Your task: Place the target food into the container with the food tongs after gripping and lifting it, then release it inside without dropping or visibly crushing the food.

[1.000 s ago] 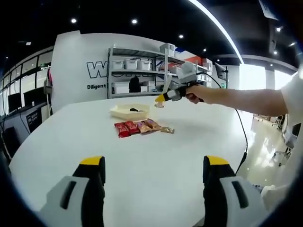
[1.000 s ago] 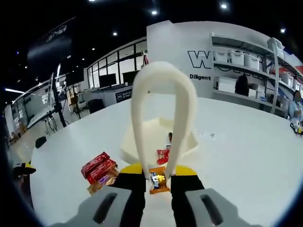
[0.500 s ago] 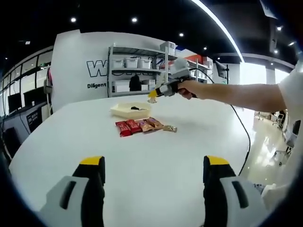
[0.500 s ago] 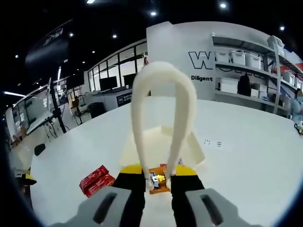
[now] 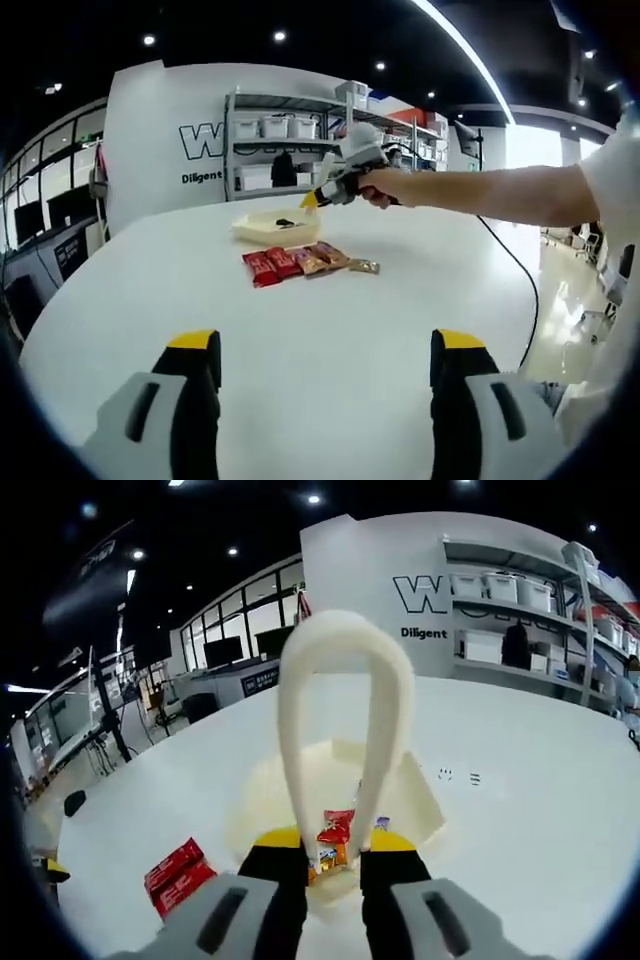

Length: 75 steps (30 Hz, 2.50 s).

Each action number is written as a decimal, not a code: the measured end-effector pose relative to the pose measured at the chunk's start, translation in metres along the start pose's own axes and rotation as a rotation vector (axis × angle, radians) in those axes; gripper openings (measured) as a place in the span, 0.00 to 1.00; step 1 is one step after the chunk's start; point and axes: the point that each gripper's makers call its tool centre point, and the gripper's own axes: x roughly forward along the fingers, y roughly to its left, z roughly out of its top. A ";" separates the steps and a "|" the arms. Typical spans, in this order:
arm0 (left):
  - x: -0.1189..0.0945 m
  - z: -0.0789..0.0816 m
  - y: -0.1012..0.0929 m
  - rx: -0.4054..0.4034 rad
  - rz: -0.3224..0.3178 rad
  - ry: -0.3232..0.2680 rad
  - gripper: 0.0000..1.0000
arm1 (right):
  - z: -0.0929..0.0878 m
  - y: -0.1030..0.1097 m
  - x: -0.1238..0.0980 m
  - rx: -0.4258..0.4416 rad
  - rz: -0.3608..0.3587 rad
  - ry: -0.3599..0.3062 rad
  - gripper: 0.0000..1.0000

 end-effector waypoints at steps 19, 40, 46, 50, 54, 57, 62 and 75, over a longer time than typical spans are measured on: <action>0.004 0.000 0.004 0.004 0.009 0.008 0.84 | -0.008 0.002 -0.003 0.005 0.004 0.013 0.13; -0.011 0.005 -0.006 -0.003 0.003 -0.025 0.84 | -0.011 0.018 -0.042 -0.006 0.037 -0.005 0.13; -0.015 0.005 -0.011 -0.002 -0.004 -0.031 0.84 | -0.019 0.016 -0.052 0.000 0.036 -0.005 0.13; -0.018 0.006 -0.015 -0.001 -0.008 -0.036 0.84 | -0.023 0.017 -0.059 0.005 0.036 -0.004 0.13; -0.021 0.006 -0.018 0.001 -0.010 -0.041 0.84 | -0.029 0.021 -0.065 0.009 0.044 -0.004 0.13; -0.023 0.007 -0.019 0.000 -0.011 -0.045 0.84 | -0.032 0.024 -0.068 0.009 0.049 -0.004 0.13; -0.026 0.006 -0.023 0.002 -0.015 -0.047 0.84 | -0.043 0.031 -0.075 0.012 0.059 0.002 0.14; -0.030 0.002 -0.027 -0.003 -0.023 -0.048 0.84 | -0.060 0.041 -0.084 0.027 0.081 0.015 0.14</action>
